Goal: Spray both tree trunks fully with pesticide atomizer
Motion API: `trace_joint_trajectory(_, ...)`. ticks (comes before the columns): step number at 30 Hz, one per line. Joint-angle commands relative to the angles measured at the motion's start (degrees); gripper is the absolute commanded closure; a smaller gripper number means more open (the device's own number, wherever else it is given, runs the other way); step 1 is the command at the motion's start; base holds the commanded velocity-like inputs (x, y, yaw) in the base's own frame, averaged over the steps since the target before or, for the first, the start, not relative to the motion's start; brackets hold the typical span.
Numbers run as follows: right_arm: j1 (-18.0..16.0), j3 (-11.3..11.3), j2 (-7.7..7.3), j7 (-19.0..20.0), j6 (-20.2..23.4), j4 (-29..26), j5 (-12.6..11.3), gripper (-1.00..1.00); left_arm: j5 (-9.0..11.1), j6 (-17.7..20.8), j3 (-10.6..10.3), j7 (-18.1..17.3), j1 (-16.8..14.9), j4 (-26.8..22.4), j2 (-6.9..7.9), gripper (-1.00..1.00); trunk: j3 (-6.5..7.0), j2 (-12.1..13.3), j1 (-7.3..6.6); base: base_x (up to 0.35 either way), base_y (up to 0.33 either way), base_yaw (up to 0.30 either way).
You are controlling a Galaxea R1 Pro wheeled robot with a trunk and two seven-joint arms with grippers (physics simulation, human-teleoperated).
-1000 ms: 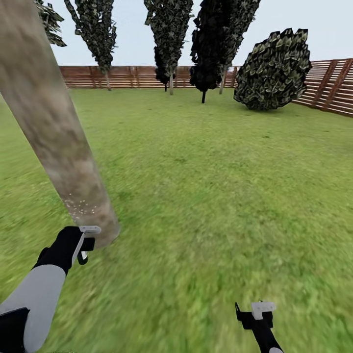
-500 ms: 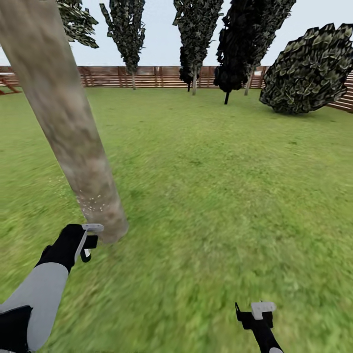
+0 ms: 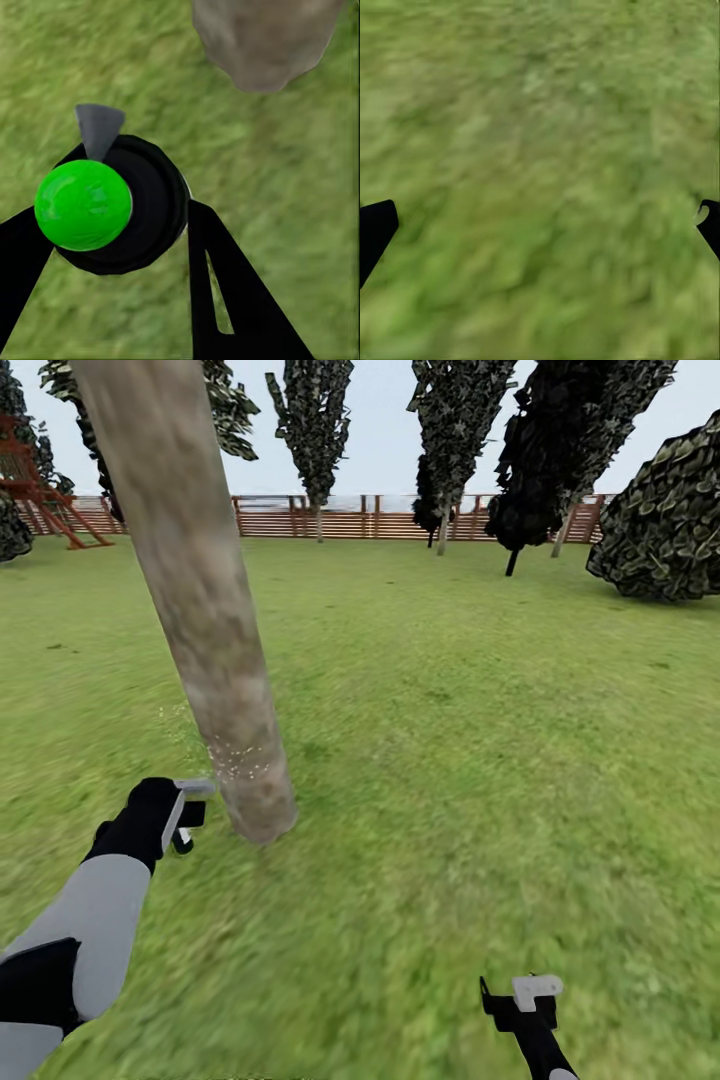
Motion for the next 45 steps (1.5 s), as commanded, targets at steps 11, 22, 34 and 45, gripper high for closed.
trace_joint_trajectory(11, 0.0, -0.2, 0.0, -0.4, -0.2, 0.0, 0.6, -1.0, -0.8, 0.2, -0.3, 0.3, -1.8, -0.1, -2.82, 1.0, -0.05, 0.0, -0.01, 0.072, -0.052, 0.025)
trace_joint_trajectory(22, 0.0, -0.2, 0.0, -0.4, -0.2, 0.1, 0.6, -1.0, -0.9, 0.3, -0.4, 0.3, -1.5, 0.0, -2.76, 1.0, -0.05, 0.0, -0.01, 0.232, -0.174, 0.0)
trace_joint_trajectory(34, 0.0, -0.1, 0.0, -0.4, -0.2, 0.1, 0.6, -1.0, -1.0, 0.2, -0.3, 0.3, -1.3, 0.0, -2.45, 1.0, -0.05, 0.0, -0.01, 0.028, -0.264, 0.045)
trace_joint_trajectory(45, 0.0, -0.1, 0.0, -0.4, -0.2, 0.1, 0.6, -1.0, -1.0, 0.2, -0.4, 0.3, -1.2, 0.0, -2.34, 1.0, -0.05, 0.0, -0.01, 0.097, -0.265, 0.271)
